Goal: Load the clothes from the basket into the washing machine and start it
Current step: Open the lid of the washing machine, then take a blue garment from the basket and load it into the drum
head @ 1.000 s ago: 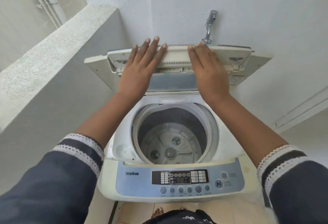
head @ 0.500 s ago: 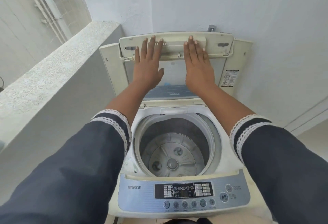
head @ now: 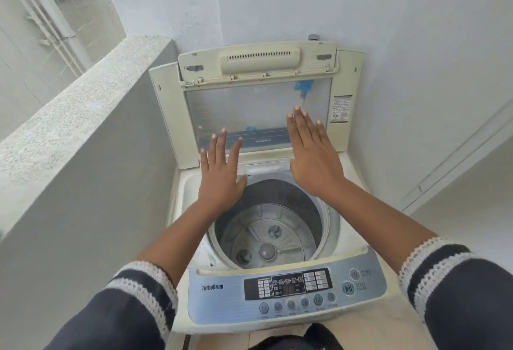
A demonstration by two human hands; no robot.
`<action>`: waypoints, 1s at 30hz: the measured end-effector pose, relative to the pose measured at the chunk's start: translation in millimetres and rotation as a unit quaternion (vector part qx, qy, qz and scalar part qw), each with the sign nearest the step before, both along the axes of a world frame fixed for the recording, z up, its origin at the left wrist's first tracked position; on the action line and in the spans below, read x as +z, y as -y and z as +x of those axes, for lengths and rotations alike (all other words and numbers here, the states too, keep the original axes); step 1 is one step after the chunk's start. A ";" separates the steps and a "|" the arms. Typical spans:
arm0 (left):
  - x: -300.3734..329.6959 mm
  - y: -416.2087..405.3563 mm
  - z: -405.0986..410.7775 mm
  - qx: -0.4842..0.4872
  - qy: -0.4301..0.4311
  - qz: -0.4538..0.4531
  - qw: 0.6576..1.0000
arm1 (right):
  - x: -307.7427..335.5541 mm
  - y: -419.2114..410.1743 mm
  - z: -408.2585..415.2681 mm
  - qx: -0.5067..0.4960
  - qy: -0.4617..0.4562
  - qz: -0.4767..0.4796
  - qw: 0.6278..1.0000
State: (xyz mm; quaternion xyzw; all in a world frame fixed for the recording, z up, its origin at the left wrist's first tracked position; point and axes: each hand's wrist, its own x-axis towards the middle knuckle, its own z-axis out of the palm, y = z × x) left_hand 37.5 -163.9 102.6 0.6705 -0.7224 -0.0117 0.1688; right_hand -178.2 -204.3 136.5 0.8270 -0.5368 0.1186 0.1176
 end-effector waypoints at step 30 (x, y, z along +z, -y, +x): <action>-96.3 -225.0 -281.7 -0.393 -0.166 0.144 0.893 | -113.3 -385.0 -221.7 -0.330 0.055 0.179 0.925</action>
